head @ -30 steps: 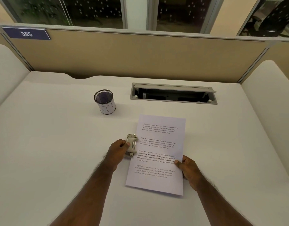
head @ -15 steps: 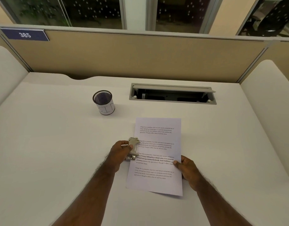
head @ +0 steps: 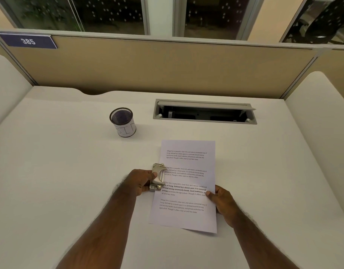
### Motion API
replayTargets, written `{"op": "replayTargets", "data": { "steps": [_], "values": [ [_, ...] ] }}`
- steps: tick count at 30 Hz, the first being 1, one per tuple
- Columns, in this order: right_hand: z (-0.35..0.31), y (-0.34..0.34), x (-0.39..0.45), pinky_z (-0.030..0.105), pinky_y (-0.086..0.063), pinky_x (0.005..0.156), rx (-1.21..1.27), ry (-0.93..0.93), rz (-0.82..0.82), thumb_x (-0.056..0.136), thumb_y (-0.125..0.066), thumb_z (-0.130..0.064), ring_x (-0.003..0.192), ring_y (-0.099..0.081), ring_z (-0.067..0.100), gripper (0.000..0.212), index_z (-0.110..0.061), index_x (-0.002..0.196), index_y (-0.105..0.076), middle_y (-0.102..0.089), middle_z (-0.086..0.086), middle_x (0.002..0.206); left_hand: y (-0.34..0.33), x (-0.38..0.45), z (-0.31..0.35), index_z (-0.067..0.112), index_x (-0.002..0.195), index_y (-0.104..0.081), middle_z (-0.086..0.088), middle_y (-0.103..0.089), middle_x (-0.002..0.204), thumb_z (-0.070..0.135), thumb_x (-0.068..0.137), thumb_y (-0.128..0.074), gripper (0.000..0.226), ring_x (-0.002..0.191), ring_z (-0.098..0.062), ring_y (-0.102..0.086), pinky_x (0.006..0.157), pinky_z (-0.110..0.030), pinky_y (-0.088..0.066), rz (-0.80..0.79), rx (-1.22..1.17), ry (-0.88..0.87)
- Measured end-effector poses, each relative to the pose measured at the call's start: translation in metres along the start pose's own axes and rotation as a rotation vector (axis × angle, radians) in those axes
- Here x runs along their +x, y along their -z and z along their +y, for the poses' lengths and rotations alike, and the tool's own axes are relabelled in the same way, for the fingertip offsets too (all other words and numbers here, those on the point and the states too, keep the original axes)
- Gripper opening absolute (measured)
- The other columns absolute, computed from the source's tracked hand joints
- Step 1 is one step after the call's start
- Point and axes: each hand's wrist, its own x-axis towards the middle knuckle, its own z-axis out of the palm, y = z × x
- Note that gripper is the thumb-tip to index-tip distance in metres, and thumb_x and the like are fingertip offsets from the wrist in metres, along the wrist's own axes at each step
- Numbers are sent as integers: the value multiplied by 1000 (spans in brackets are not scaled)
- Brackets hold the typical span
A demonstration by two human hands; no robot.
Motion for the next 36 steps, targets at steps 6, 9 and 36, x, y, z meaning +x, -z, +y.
{"op": "replayTargets", "data": {
  "steps": [6, 9, 36],
  "values": [
    [-2, 0, -2, 42, -57, 80, 9, -3, -2, 95, -57, -7, 87, -68, 25, 20, -10, 112, -67, -74, 15, 110, 2, 1, 1, 0, 85, -67, -21, -70, 78, -1, 85, -67, 1, 68, -31, -68, 43, -35, -58, -6, 1, 23],
    [-3, 0, -2, 42, -56, 82, 19, 3, -8, 95, -56, -5, 89, -68, 26, 22, -7, 115, -66, -73, 17, 113, 2, 4, 0, 1, 84, -67, -20, -69, 78, -1, 85, -66, 3, 69, -31, -67, 47, -38, -60, 1, 4, 14],
    [-4, 4, -8, 54, -54, 92, -3, -14, 82, 96, -55, -6, 108, -67, 38, 23, -9, 117, -65, -72, 14, 116, 52, -14, -5, 10, 71, -64, -14, -62, 76, 20, 86, -69, 19, 74, -25, -59, 77, -45, -55, 172, 140, -338]
  ]
}}
